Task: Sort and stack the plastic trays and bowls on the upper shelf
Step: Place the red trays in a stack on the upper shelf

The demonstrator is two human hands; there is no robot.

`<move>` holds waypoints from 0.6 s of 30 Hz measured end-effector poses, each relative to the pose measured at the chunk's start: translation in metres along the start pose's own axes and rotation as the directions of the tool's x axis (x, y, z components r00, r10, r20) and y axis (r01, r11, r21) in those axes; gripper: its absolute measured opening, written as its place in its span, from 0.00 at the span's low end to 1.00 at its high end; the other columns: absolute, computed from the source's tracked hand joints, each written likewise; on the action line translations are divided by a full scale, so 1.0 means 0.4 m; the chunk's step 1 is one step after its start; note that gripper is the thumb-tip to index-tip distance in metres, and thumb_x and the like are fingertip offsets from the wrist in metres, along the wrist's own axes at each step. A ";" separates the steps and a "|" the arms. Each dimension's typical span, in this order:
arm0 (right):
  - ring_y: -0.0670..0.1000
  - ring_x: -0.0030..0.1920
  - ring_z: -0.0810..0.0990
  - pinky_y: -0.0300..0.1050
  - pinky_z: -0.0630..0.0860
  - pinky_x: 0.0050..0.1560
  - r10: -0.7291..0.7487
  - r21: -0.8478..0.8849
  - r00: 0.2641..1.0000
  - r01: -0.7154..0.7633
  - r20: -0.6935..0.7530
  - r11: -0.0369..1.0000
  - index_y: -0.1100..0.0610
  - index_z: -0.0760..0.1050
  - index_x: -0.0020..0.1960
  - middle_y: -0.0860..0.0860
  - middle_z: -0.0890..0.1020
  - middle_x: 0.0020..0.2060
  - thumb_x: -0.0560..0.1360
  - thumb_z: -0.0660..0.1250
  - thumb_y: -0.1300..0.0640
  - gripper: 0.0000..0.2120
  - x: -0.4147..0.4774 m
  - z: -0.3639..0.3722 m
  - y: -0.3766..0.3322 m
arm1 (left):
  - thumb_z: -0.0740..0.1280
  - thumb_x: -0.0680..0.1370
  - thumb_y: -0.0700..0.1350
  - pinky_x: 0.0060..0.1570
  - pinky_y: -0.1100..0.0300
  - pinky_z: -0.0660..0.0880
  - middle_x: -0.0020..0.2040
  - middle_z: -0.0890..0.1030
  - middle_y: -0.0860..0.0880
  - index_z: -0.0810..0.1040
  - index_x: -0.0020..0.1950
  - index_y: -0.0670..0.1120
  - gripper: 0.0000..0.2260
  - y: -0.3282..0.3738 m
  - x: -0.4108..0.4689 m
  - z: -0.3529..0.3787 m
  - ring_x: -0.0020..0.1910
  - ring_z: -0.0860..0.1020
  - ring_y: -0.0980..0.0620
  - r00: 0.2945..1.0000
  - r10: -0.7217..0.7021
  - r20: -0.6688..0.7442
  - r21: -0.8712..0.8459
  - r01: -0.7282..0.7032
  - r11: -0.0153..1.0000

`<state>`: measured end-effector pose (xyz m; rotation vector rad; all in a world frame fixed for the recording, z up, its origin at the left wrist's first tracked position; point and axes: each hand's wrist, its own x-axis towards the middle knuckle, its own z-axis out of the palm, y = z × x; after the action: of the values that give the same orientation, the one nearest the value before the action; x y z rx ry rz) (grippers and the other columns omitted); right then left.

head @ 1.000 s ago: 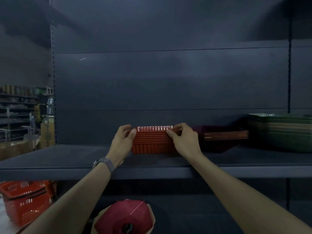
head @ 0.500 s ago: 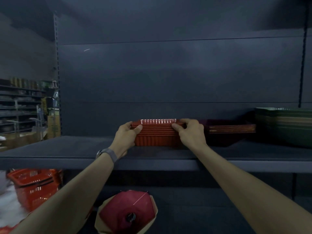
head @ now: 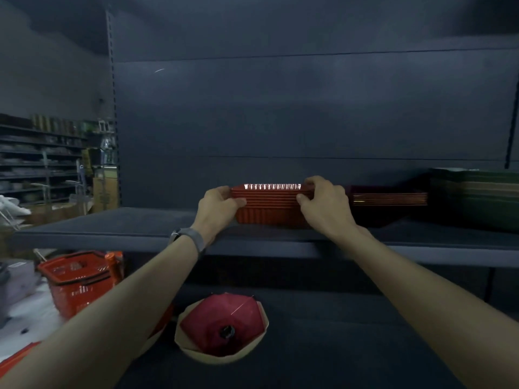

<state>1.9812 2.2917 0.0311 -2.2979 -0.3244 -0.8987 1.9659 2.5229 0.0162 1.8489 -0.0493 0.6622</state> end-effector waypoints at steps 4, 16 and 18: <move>0.47 0.54 0.84 0.43 0.79 0.58 -0.086 0.204 0.994 0.097 -0.059 0.974 0.51 0.82 0.62 0.45 0.86 0.52 0.80 0.70 0.49 0.12 -0.099 -0.028 -0.042 | 0.72 0.78 0.39 0.55 0.73 0.73 0.56 0.83 0.59 0.81 0.67 0.47 0.17 0.021 -0.117 -0.027 0.55 0.81 0.62 0.977 0.152 -0.152 0.032 -0.149 0.988; 0.47 0.34 0.86 0.50 0.85 0.41 -0.315 0.509 0.923 0.165 0.222 0.845 0.50 0.83 0.52 0.47 0.86 0.34 0.81 0.71 0.56 0.03 -0.372 0.059 -0.048 | 0.69 0.78 0.31 0.44 0.60 0.83 0.41 0.87 0.52 0.86 0.50 0.47 0.12 -0.156 -0.402 -0.053 0.39 0.86 0.54 0.952 0.305 0.020 0.155 -0.304 0.940; 0.46 0.36 0.86 0.53 0.85 0.42 -0.272 0.464 0.923 0.122 0.273 0.877 0.47 0.83 0.50 0.45 0.86 0.35 0.81 0.70 0.54 0.03 -0.395 0.119 -0.004 | 0.71 0.77 0.35 0.46 0.56 0.83 0.40 0.87 0.54 0.87 0.47 0.50 0.10 -0.224 -0.406 -0.055 0.40 0.86 0.56 0.970 0.234 0.062 0.208 -0.242 0.948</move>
<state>1.8887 2.3242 -0.1018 -1.9980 -0.8388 -0.4593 1.8507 2.5313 -0.1305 2.0837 -0.2370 0.8273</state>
